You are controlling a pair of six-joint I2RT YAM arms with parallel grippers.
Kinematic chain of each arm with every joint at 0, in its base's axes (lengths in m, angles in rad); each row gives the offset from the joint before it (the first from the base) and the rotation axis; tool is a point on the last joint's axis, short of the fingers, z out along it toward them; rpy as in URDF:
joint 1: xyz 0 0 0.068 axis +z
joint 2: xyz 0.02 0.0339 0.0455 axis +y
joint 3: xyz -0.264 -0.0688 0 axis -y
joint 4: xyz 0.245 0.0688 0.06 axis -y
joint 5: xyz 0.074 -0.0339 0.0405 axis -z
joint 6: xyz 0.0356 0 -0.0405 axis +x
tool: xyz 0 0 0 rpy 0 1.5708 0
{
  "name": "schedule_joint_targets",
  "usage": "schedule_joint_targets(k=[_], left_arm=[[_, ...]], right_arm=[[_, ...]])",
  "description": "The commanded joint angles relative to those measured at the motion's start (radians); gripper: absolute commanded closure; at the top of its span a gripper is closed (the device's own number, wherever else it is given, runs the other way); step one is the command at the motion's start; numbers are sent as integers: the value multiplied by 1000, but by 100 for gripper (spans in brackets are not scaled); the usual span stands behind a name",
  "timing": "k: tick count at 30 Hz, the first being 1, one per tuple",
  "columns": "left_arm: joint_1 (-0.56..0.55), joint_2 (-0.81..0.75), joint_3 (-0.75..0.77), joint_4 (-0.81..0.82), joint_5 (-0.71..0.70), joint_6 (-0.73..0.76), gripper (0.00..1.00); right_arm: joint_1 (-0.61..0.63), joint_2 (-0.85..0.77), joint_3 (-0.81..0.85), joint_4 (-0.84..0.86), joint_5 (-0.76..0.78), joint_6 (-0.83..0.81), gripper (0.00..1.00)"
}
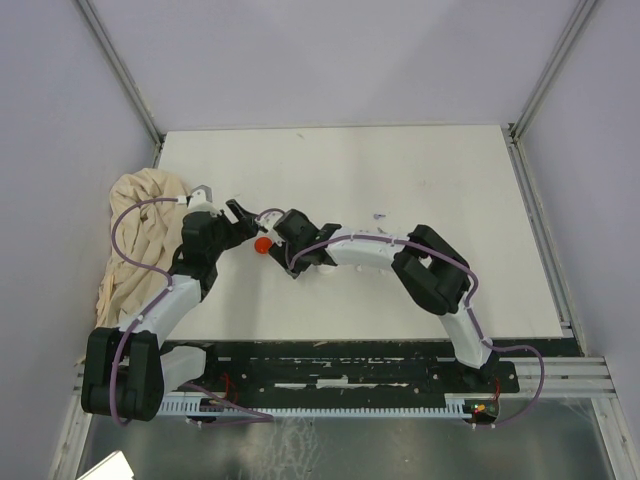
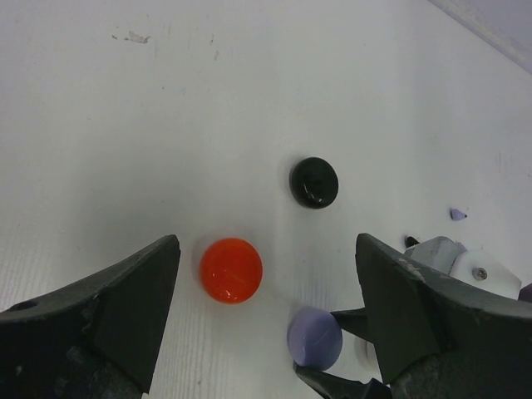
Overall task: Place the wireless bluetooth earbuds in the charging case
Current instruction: Pick up the charging case at the center of the board.
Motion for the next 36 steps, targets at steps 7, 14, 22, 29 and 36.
schedule_joint_targets(k=[7, 14, 22, 29, 36], left_arm=[[5, 44, 64, 94, 213, -12, 12], [5, 145, -1, 385, 484, -251, 14], [5, 263, -79, 812, 703, -526, 18], [0, 383, -73, 1089, 826, -738, 24], [-55, 515, -46, 1267, 878, -850, 33]], right_arm=[[-4, -300, -183, 213, 30, -98, 70], [-20, -504, -251, 137, -22, -149, 71], [-50, -649, -322, 87, -68, -184, 71], [-78, -652, -337, 50, -78, -219, 71], [-112, -632, -343, 53, -132, -226, 73]])
